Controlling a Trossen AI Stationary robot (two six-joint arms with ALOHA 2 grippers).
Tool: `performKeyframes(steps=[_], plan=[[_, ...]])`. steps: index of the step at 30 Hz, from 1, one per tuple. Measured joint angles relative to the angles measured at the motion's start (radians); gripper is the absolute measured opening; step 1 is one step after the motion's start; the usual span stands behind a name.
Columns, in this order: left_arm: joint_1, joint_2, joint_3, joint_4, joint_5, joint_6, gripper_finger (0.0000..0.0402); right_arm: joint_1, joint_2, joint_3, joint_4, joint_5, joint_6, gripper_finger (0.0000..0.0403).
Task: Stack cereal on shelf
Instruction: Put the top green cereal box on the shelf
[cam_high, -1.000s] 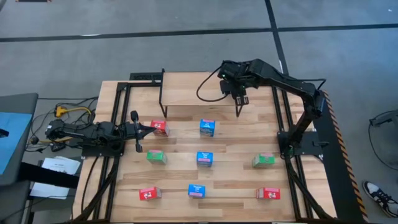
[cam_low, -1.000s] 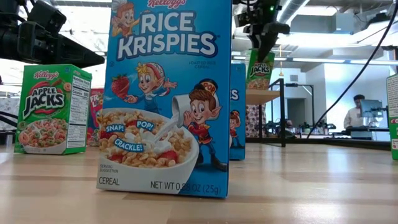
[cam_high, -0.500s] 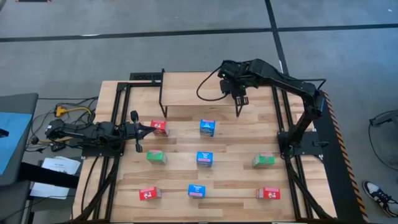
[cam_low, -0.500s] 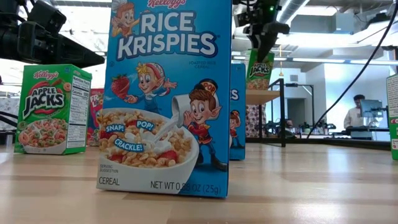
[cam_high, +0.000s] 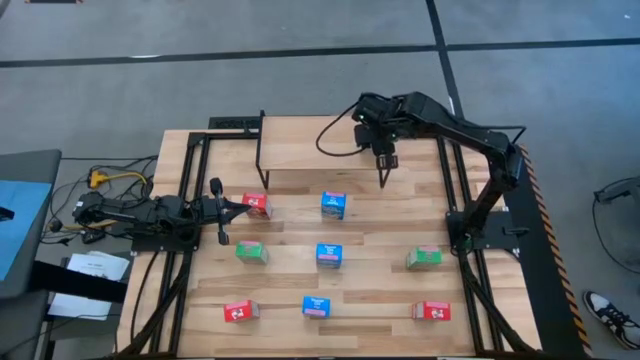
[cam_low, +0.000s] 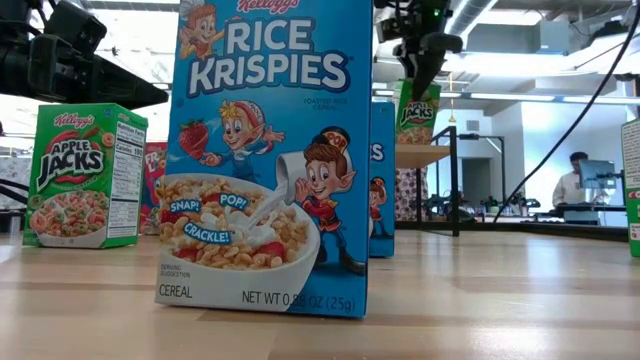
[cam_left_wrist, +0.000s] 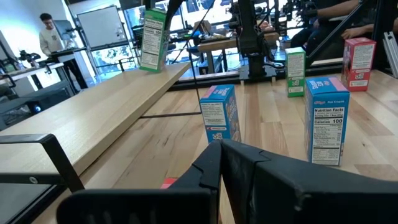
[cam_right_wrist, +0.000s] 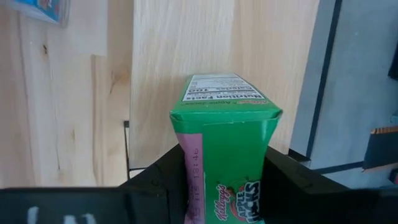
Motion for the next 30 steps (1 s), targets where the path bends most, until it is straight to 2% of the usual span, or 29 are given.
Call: performKeyframes(steps=[7,19,30], plan=[[0.0,0.0,0.0,0.0,0.0,0.0,0.0,-0.027,-0.001,0.001,0.002,-0.038,0.002,0.0184],[0.0,0.0,0.0,0.0,0.0,0.0,0.0,-0.068,0.002,0.005,-0.002,-0.058,-0.017,0.023],[0.0,0.0,0.0,0.0,0.0,0.0,0.0,-0.079,0.002,0.069,-0.007,-0.054,-0.027,0.0233]])
